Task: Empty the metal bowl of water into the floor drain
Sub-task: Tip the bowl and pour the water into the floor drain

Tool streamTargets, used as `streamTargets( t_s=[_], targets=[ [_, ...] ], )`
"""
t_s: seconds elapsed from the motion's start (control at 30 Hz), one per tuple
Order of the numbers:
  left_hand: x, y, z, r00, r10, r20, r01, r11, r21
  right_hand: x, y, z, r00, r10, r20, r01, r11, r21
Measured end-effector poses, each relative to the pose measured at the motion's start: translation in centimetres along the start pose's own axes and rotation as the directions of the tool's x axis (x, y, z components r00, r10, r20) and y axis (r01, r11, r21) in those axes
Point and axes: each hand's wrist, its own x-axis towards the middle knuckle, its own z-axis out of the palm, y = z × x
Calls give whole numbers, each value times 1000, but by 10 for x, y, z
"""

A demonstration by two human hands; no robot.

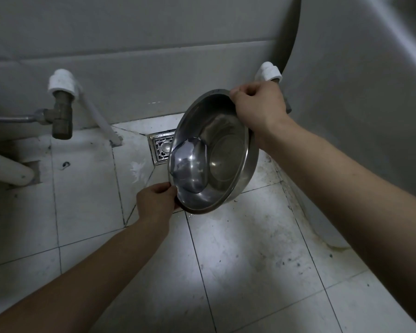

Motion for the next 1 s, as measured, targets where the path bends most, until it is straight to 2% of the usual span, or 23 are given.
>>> streamTargets(
  t_s=[1.0],
  targets=[
    [-4,5,-2,999,-31,13,31,1000,-3,1,-6,8,999,-31,21,30,999,16]
  ],
)
